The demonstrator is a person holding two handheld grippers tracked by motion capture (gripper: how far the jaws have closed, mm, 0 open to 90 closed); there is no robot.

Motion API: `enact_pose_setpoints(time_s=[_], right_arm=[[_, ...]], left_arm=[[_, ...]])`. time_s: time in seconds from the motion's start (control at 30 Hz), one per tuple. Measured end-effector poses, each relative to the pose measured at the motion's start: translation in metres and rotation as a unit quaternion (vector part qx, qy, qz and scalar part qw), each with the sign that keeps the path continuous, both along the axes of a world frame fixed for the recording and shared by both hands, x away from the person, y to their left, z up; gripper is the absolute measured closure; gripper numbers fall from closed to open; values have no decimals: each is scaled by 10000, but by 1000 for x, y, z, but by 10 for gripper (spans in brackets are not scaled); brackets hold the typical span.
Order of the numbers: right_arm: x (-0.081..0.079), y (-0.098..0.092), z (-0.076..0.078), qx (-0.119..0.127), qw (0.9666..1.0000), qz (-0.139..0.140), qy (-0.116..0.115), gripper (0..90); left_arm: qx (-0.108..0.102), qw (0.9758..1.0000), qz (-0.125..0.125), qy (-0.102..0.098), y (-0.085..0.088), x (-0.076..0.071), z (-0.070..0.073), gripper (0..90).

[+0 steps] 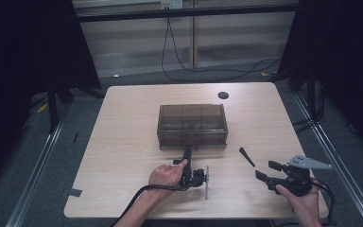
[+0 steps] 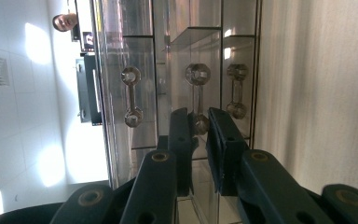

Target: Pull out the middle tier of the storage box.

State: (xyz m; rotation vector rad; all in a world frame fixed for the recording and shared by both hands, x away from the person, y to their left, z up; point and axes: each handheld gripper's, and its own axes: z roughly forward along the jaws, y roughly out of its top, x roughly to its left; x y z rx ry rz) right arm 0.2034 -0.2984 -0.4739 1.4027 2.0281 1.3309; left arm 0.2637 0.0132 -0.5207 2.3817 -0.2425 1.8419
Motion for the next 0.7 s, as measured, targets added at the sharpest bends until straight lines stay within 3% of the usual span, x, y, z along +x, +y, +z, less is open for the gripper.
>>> enact_pose_setpoints(time_s=[0.7], right_arm=[[0,0,0,15,10000,26,30,276]], left_arm=[[-24,10000,-85,29,2,-8,0,807]])
